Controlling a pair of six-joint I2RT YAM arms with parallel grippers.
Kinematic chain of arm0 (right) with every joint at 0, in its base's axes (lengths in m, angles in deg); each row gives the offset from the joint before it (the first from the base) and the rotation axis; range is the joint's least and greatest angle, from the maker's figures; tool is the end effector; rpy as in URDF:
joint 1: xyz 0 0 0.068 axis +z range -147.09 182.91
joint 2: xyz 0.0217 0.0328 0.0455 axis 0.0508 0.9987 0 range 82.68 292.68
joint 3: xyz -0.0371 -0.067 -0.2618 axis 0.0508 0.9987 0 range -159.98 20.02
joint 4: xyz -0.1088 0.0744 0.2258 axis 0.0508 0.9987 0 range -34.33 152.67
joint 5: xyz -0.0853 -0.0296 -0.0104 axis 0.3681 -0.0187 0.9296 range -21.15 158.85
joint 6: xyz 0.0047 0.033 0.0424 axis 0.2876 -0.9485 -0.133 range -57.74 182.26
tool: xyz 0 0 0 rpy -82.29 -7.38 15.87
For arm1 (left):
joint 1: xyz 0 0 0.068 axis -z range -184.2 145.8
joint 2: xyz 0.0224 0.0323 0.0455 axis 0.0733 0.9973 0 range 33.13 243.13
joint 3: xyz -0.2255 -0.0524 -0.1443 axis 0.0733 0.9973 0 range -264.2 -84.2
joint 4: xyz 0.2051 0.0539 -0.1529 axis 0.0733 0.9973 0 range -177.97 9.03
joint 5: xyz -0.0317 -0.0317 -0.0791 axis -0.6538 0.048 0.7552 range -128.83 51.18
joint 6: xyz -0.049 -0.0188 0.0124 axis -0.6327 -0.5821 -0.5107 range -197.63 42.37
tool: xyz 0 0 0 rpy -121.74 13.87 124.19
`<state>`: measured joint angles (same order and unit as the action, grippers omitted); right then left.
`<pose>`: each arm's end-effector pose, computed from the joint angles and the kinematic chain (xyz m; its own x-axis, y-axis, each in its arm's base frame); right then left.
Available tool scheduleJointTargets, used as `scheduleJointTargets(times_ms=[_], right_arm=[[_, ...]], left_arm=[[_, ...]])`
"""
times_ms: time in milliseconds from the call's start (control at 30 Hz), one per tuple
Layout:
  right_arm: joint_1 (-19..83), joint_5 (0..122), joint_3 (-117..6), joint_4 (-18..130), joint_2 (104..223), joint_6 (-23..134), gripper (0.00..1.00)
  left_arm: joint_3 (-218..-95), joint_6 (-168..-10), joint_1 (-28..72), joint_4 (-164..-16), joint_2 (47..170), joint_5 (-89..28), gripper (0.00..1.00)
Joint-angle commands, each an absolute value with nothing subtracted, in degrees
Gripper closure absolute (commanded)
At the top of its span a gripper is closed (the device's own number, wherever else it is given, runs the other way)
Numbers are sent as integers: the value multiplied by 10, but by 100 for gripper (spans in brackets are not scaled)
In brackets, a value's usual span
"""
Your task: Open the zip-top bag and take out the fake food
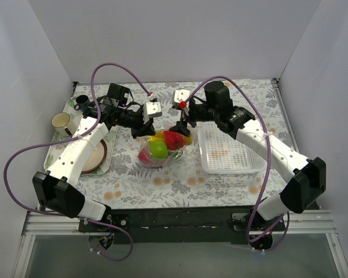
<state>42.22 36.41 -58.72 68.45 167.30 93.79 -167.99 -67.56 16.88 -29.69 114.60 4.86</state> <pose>0.2538 0.2324 0.3776 0.2742 -0.3459 -0.8973 -0.9203 0.1762 -0.3492 0.2514 -0.1234 0.3618 -0.6527 0.3871 -0.6513 0.7465 0.4754 -0.4656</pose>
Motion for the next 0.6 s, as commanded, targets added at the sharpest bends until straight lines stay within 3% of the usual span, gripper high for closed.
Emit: scheduleJointTargets(times_ms=[0,367,567], right_arm=[[417,301,-626,711,1681,949,9],[418,223,-649,707,1737,915,25],[419,210,-642,677,1738,896,29]], left_arm=[[-1688,-661,167,-305,1108,73,100],[-1705,-659,174,-299,1126,85,100],[-1704,-657,177,-300,1129,81,100]])
